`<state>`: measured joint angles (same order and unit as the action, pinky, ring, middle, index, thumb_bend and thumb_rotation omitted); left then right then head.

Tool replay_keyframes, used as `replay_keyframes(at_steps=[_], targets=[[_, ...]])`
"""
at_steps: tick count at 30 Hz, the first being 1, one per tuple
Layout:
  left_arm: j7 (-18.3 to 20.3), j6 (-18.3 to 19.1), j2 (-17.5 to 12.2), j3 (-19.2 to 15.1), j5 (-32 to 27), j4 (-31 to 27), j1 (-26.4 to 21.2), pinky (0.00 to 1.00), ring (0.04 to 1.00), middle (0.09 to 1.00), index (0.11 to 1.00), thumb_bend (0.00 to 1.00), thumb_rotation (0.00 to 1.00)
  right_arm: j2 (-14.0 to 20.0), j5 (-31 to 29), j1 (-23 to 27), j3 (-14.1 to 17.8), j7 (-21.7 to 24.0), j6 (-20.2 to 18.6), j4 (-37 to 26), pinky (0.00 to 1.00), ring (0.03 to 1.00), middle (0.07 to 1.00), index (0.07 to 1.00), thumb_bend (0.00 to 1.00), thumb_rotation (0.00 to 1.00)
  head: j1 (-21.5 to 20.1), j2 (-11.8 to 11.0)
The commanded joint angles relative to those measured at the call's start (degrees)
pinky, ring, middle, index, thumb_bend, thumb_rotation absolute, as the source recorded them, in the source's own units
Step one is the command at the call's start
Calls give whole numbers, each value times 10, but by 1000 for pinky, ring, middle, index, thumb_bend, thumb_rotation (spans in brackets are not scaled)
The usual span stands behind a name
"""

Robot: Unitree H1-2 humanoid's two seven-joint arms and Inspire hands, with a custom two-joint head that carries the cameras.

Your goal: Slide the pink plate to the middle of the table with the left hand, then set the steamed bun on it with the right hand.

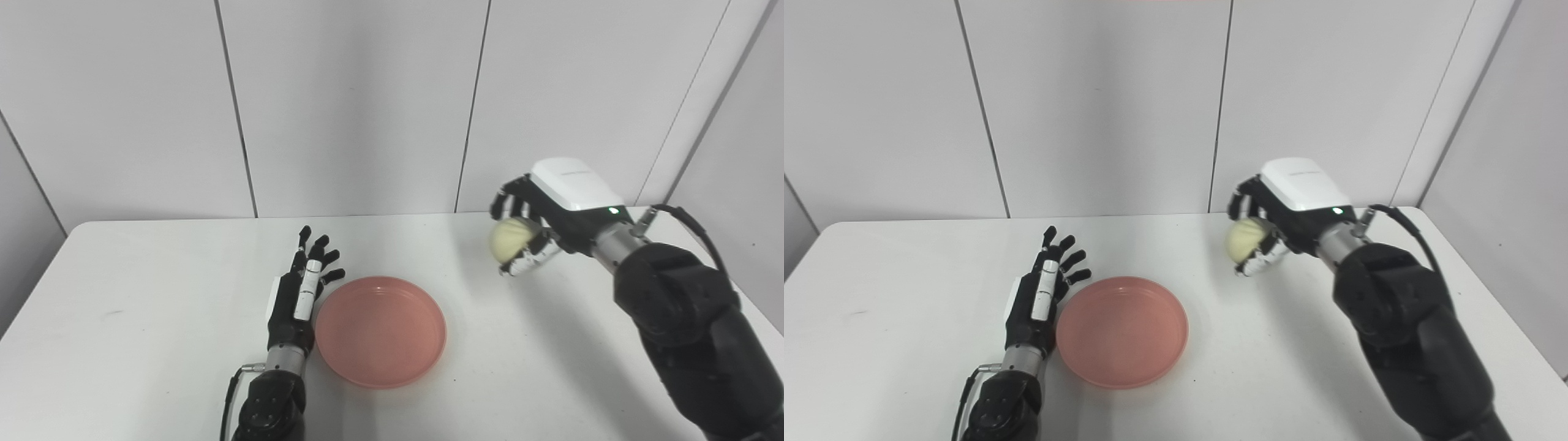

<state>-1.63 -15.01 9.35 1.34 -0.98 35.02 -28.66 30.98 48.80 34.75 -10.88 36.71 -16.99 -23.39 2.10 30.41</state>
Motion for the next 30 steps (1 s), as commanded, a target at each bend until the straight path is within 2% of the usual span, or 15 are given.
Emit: replay_keyframes(at_steps=[1, 5, 11, 21, 23, 25, 27, 30], targets=[[-3, -20, 13, 4, 1, 35, 32, 714, 852, 926, 1000, 819, 862, -12, 3, 29, -9, -17, 23, -11, 210, 295, 406, 507, 524, 0, 1, 1], [-3, -23, 16, 5, 0, 38, 32, 705, 851, 921, 1000, 832, 866, -67, 17, 42, -44, -7, 14, -17, 200, 285, 399, 504, 523, 0, 7, 4], [-2, -19, 20, 3, -2, 38, 33, 704, 854, 917, 1000, 850, 874, -117, 46, 64, -87, -4, 29, 16, 237, 320, 403, 509, 524, 0, 14, 8], [-5, -21, 24, 4, 0, 31, 35, 662, 845, 905, 1000, 869, 866, -154, 41, 68, -124, -43, 74, 106, 279, 359, 417, 502, 528, 0, 19, 15], [-6, -18, 22, 6, 3, 27, 36, 659, 845, 909, 1000, 878, 878, -158, 44, 67, -135, -51, 83, 126, 305, 386, 440, 496, 530, 0, 17, 17], [-6, -16, 21, 8, 5, 21, 38, 651, 849, 912, 1000, 842, 893, -160, 51, 65, -146, -61, 92, 144, 347, 437, 492, 478, 529, 0, 15, 19], [-5, -11, 20, 9, 5, 15, 41, 652, 848, 914, 1000, 840, 895, -161, 56, 62, -156, -71, 100, 160, 348, 443, 505, 472, 528, 0, 14, 21], [-4, -1, 18, 9, 2, 4, 45, 666, 841, 931, 1000, 846, 890, -160, 63, 57, -169, -78, 105, 174, 238, 330, 425, 494, 528, 0, 11, 24]])
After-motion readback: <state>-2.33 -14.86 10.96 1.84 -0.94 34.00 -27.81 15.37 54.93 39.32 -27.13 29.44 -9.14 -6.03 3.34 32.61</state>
